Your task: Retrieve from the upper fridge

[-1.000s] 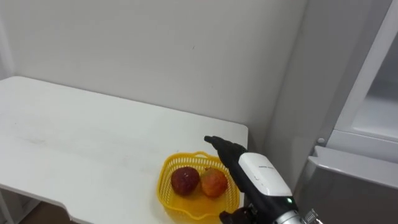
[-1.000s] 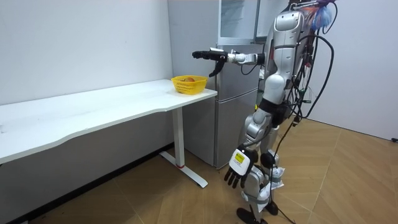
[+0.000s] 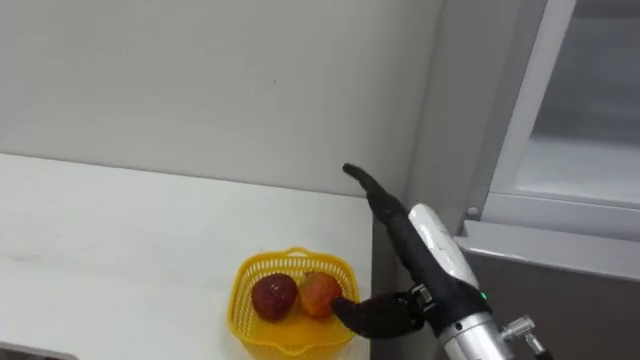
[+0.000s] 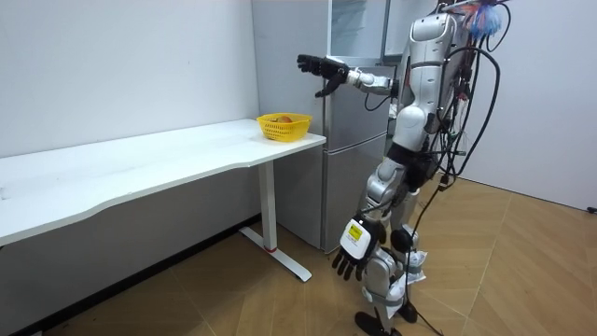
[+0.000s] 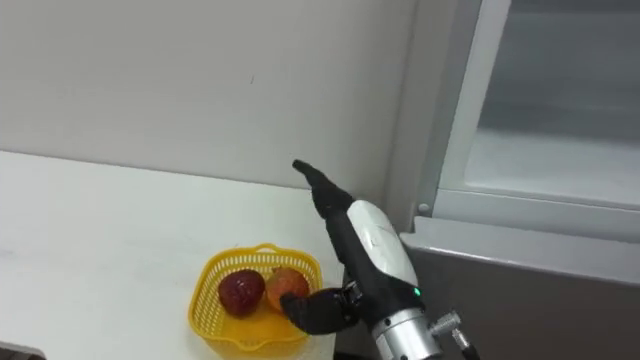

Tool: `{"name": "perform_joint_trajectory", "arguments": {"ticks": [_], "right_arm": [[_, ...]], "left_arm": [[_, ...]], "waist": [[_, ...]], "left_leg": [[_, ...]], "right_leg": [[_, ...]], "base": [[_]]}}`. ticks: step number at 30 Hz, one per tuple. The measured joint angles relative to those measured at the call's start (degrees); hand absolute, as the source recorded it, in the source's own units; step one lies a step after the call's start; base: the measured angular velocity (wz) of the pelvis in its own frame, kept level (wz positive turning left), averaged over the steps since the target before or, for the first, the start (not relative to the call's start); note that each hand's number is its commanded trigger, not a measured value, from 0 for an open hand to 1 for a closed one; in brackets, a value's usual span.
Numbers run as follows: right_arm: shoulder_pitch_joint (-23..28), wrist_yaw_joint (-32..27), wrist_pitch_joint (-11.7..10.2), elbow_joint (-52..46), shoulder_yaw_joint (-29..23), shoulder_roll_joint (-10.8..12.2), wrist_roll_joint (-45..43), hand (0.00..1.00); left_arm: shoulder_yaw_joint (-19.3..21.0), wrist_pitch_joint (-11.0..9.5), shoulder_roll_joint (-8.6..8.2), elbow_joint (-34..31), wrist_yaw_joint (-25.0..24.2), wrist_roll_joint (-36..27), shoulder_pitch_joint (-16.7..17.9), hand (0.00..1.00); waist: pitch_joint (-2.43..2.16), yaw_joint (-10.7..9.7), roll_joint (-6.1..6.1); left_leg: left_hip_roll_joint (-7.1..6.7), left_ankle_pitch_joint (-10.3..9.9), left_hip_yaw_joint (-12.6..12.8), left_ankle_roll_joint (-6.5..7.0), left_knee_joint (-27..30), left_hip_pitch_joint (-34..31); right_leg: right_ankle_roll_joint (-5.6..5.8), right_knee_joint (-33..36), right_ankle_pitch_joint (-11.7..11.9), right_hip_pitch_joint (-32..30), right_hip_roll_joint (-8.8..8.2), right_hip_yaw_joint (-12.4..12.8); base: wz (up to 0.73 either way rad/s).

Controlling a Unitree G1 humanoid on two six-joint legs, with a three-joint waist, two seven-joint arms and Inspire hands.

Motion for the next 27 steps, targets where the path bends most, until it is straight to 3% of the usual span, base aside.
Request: {"name": "perform_joint_trajectory", "arguments": {"ticks": [6,11,15,20,27], "right_arm": [[7.81,-0.12,-1.66,-5.15,-0.49,2.02,3.42,0.0],[10.42,-1.26,-1.68,-8.61,-0.6,2.18,3.79,0.0],[13.67,-1.49,-2.28,-11.88,-1.09,2.28,6.71,0.0],[18.25,-4.38,-5.19,-13.87,-4.33,3.32,6.65,0.0],[22.28,-8.91,-5.2,-13.48,-7.89,3.42,6.84,0.0]], "left_arm": [[-0.02,-0.19,-2.25,0.08,1.23,-0.01,-0.03,0.0],[-0.05,-0.34,-2.4,0.07,2.18,0.0,0.08,0.0],[0.05,-0.55,-2.86,-0.02,3.05,0.01,0.5,0.0],[0.58,-1.14,-2.89,0.05,3.1,-0.04,1.44,0.0],[-0.14,-1.19,-2.89,0.15,3.27,-1.24,1.83,0.0]], "waist": [[-0.4,-0.79,1.88],[-0.37,-2.8,2.49],[-0.93,-3.3,3.02],[-0.94,-5.11,3.4],[-0.7,-8.68,3.47]], "left_leg": [[0.08,0.0,1.45,0.19,-0.84,1.21],[0.25,-0.01,2.7,0.19,-1.08,1.34],[0.47,0.05,4.2,0.24,-1.78,1.52],[0.52,0.05,5.0,0.26,-2.41,2.13],[0.57,0.05,6.21,0.25,-3.11,2.62]], "right_leg": [[0.19,0.33,0.17,0.04,0.21,2.2],[0.18,0.45,0.12,-0.43,0.46,3.77],[0.25,-0.09,0.56,-0.83,0.83,5.07],[0.31,-0.17,0.6,-0.73,0.87,5.41],[0.36,-0.13,0.55,-1.08,1.17,6.96]], "base": [[-0.15],[-0.15],[-0.15],[-0.07],[-0.09]]}}
